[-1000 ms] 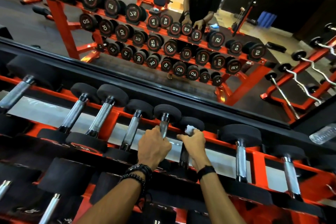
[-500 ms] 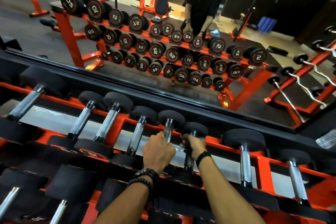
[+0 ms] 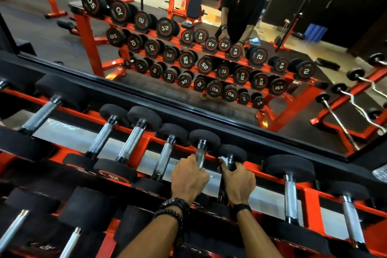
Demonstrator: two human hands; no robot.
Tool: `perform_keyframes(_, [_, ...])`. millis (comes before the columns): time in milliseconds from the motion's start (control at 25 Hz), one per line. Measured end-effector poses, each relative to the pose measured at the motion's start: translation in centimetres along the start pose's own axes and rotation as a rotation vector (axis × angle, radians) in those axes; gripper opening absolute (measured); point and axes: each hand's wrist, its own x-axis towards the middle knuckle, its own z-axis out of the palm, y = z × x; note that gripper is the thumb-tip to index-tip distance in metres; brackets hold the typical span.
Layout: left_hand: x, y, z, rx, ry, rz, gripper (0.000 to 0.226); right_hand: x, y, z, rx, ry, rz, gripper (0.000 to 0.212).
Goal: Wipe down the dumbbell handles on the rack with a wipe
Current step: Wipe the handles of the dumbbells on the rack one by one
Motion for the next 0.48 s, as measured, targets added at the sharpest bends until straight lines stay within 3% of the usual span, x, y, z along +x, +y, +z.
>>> perform_keyframes(200, [0.1,0.1,0.0,0.007,0.017,0.011,0.007,-0.5,-0.2,-0.3,0.255,0.141,0.009,0.024])
perform_keyframes(480, [0.1,0.1,0.1,-0.001,0.014,-0.011,0.004,0.1,1.1,0.7,0.549,0.181,0.033,0.002])
